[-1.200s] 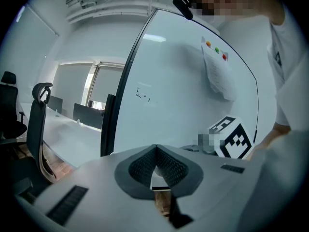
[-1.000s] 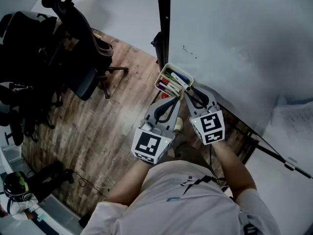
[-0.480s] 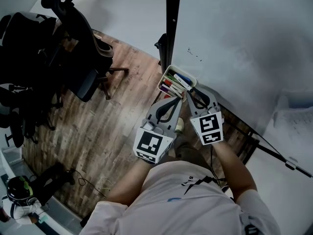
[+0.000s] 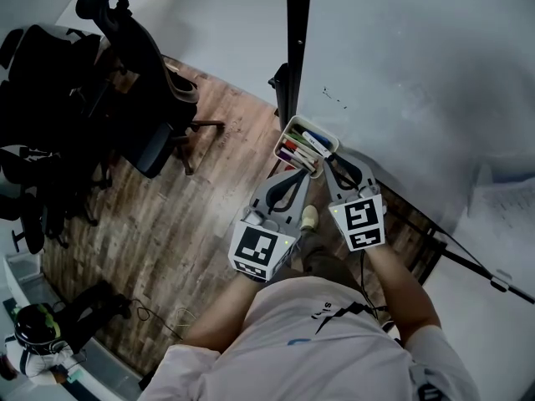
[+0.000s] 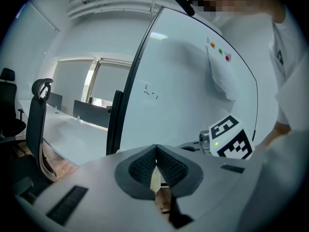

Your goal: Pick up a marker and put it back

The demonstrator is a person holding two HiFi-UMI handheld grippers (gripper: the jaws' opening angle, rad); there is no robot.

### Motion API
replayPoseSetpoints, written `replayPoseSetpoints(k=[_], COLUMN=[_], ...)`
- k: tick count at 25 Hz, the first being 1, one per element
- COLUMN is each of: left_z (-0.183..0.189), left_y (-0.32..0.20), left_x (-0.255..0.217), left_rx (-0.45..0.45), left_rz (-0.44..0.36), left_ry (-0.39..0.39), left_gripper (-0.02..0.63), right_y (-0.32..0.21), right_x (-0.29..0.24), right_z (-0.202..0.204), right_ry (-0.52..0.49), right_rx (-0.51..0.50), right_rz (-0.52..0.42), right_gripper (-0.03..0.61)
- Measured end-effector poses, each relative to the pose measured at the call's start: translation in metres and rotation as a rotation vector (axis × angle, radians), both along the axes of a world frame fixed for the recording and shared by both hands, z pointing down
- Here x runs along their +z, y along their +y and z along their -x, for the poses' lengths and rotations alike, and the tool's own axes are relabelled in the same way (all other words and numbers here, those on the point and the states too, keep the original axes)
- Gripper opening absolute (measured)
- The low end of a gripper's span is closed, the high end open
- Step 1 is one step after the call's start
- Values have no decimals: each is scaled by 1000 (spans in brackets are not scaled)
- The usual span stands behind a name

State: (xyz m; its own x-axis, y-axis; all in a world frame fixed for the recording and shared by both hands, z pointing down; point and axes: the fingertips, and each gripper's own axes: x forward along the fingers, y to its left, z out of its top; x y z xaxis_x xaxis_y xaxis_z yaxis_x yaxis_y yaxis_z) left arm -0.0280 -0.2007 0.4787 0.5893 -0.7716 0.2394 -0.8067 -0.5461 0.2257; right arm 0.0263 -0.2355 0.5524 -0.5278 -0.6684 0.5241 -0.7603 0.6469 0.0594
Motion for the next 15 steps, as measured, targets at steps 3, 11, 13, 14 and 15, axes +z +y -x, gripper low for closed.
replayPoseSetpoints(k=[3,11,13,14,15], left_z=[1,-1,-2,-2,-2], left_y=[2,5,6,6,7], left_x=[1,-12,-19,-23,-27], left_rx=[-1,17,26,30,32], left_rz=[12,4,-7,-11,-16], left_ry=[8,26,29,31,33], left_gripper=[12,12,12,12,12], right_y=[0,7,10,12,14], right_x=[-7,-45,-59,-65,-72], right_z=[-5,-11,-12,-12,-12], right_ry=[-39,-108,-122,-131,-140], right_rx=[17,36,37,38,38], right_rz=[13,-9,-23,-28,-31], right_gripper=[72,72,72,72,72])
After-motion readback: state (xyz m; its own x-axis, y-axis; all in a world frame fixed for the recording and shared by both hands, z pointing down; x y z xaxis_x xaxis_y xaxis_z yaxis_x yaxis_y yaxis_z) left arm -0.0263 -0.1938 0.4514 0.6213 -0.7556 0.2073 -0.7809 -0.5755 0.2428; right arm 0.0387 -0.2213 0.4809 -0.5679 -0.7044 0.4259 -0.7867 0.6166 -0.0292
